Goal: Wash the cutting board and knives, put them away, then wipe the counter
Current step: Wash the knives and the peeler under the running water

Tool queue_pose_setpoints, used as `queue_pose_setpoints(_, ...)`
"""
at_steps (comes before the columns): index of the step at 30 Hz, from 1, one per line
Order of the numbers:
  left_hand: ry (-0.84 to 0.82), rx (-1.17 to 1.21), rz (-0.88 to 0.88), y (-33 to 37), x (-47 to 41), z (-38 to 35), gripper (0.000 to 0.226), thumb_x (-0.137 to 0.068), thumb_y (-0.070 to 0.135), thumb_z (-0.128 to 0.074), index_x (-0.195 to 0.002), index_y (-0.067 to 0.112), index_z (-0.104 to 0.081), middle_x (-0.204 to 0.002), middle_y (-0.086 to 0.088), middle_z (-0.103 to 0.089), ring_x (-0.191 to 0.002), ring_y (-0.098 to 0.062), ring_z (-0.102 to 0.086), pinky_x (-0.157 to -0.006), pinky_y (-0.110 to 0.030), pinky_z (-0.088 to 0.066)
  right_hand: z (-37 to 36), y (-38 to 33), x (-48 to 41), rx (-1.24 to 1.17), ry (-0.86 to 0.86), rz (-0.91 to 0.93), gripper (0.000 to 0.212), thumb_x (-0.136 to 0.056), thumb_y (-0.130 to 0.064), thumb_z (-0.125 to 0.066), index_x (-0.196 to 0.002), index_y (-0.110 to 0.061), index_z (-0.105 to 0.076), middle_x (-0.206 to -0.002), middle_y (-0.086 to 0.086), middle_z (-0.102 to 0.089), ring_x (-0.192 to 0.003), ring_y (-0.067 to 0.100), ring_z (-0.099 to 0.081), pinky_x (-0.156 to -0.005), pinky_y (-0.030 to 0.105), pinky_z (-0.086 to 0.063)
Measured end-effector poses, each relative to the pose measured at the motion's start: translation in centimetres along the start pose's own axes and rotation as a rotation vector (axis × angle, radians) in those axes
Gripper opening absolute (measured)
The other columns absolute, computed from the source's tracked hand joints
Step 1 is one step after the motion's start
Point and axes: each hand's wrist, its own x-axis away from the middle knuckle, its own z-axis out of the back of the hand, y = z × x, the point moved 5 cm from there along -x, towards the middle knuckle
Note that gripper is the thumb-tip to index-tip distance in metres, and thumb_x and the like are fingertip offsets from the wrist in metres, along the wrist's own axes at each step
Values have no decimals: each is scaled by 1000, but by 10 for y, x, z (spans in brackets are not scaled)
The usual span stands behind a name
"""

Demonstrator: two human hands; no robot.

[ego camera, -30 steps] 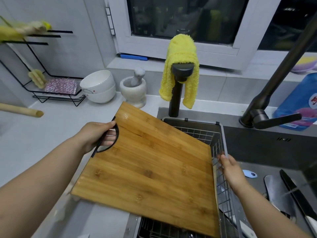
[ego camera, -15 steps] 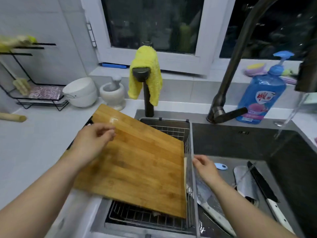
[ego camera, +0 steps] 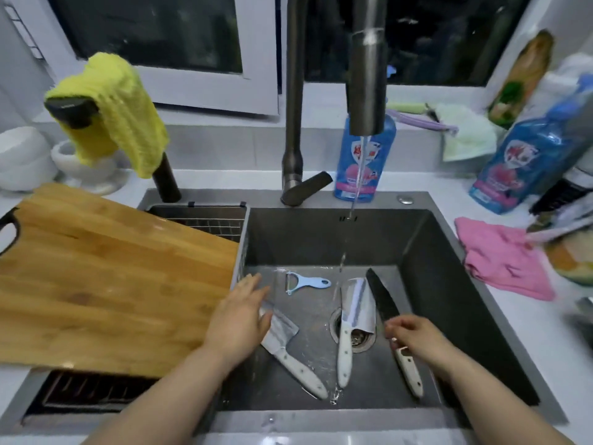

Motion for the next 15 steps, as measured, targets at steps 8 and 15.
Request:
queue_pose_setpoints(8,90,-111,73,-9,-7,-13,61,-90,26,-51,-143,10,-26,-155,-9,-10,-144,-20,-2,-113,-28,5,32,44,-60,306,-59,-123,28,-87,-11,-58,-61,-17,-49,-62,-1,-48,-53,8,-42,-47,14,-34)
queue_pose_setpoints(15,66,-64,132,-21,-18,-19,65,-89,25,-53,-144,11,-22,-155,-7,-8,-144,-18,-3,-112,-26,1,23,54,-95,380,-58,-237,34,-88,-22,-60,-62,-16,-39,-93,10,-51,-89,19,-51,-70,21,-33)
